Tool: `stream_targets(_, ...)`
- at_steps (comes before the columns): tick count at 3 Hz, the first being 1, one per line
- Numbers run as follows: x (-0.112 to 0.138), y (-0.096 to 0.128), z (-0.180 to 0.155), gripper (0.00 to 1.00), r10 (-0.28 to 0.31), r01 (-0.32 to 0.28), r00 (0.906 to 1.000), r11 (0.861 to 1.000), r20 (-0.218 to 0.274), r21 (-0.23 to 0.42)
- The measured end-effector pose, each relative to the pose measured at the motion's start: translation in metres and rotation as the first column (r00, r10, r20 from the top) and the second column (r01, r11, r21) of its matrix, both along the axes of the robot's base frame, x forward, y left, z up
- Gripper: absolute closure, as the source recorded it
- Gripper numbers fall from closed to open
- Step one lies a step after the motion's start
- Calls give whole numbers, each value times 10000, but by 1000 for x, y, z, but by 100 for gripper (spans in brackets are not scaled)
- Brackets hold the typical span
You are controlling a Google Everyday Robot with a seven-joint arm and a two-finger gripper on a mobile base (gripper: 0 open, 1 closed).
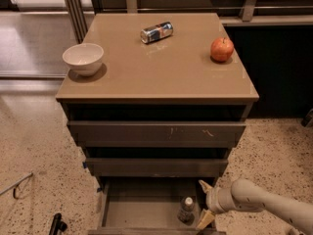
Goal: Pick blue plastic bottle from bottom drawer and place on counter
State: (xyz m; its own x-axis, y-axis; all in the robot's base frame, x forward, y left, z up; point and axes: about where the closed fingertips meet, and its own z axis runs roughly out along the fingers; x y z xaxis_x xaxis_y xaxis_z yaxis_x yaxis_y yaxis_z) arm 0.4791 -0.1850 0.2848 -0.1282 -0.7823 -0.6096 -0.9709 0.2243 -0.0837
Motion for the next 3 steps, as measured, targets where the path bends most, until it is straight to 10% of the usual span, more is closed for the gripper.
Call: stream_targets(3, 17, 35, -46, 9, 188, -118, 9978, 9939, -631, 1093)
